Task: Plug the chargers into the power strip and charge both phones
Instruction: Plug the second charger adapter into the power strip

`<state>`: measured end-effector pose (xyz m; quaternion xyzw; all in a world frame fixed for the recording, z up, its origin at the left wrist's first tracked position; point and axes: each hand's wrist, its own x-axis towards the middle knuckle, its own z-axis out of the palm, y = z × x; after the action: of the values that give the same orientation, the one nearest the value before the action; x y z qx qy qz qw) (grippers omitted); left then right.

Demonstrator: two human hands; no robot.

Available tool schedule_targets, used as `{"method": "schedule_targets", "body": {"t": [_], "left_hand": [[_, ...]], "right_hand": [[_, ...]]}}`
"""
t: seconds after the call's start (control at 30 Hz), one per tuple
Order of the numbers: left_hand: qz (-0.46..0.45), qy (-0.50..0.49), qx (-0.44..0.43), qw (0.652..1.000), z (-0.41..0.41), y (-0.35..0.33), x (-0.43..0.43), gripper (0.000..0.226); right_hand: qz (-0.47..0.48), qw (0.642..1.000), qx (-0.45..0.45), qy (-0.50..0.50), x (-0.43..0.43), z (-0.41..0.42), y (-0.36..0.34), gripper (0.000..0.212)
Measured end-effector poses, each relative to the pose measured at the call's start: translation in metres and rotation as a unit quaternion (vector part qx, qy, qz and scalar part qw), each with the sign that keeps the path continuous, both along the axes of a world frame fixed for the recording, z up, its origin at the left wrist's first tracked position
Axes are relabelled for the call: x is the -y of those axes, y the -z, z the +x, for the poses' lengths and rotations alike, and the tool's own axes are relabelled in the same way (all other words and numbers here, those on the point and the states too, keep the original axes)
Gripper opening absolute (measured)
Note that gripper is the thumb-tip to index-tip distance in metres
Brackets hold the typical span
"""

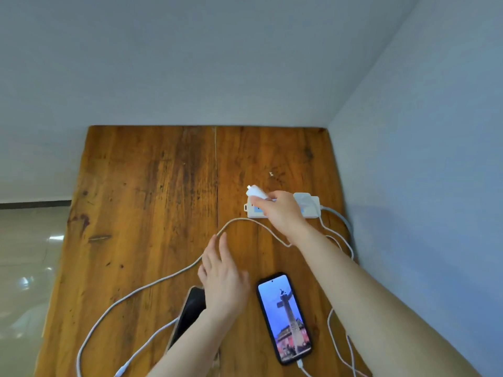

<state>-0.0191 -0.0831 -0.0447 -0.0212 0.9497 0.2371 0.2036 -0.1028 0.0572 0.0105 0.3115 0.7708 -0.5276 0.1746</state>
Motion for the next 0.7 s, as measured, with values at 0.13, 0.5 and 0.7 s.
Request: {"method": "schedule_targets", "body": {"t": [0.13,0.5,0.7], "left_hand": [[-0.032,0.144,-0.031,0.989,-0.037,0.005,-0.030,0.082],[-0.140,0.265,0.035,0.953,-0.064,0.010,-0.047,0.082],[-0.136,0.241,0.028,0.961,-0.062,0.011,-0.044,0.087]], "right_hand": [[0.118,0.991,0.032,-0.051,-0.047,-0.018,0.008,0.042],[0.226,0.949,0.057,-0.213,-0.066,-0.052,0.030,0.045],[0.199,0.950,0.067,-0.230,-0.067,-0.066,0.028,0.043]]}}
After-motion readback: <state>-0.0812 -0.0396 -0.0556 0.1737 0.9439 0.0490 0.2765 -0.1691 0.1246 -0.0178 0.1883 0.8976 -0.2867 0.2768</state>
